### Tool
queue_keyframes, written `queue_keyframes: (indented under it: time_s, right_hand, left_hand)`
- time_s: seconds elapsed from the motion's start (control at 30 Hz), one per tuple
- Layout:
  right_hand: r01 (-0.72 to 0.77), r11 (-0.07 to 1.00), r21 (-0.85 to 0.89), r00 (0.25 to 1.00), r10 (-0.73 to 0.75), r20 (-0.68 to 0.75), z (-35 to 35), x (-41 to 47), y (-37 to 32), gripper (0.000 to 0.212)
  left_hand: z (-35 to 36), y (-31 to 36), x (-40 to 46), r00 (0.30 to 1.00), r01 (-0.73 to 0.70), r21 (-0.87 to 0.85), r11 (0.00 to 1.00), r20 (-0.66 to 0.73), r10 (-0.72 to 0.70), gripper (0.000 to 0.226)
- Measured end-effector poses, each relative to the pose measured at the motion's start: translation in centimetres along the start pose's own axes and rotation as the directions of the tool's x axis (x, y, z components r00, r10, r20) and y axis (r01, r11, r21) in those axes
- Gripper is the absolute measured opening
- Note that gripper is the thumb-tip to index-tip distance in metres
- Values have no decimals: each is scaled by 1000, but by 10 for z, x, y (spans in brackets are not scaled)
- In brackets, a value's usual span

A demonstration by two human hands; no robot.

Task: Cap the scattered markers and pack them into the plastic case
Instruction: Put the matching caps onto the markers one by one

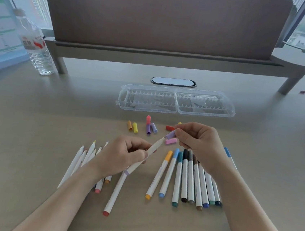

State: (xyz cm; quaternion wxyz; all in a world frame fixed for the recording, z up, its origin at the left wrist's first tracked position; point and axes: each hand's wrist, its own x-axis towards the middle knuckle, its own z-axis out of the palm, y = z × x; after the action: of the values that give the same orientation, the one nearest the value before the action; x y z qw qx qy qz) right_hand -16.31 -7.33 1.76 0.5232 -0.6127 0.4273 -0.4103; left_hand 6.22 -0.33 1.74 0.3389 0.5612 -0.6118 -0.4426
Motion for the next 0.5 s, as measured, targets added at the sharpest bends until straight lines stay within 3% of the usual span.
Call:
queue_keyframes:
  time_s: [0.17, 0.37, 0.5]
  right_hand:
    - [5, 999, -34, 999, -4, 40, 3, -1, 3, 13]
    - [61, 997, -54, 998, -60, 24, 10, -3, 5, 9]
    - [73, 993, -98, 997, -71, 21, 14, -1, 8, 6]
  left_hand:
    - [0, -4, 0, 998, -61, 7, 998, -16, 61, 27]
    - [4, -10, -1, 970, -223, 59, 973, -85, 228, 22]
    - [3, -9, -1, 967, -238, 87, 967, -67, 244, 21]
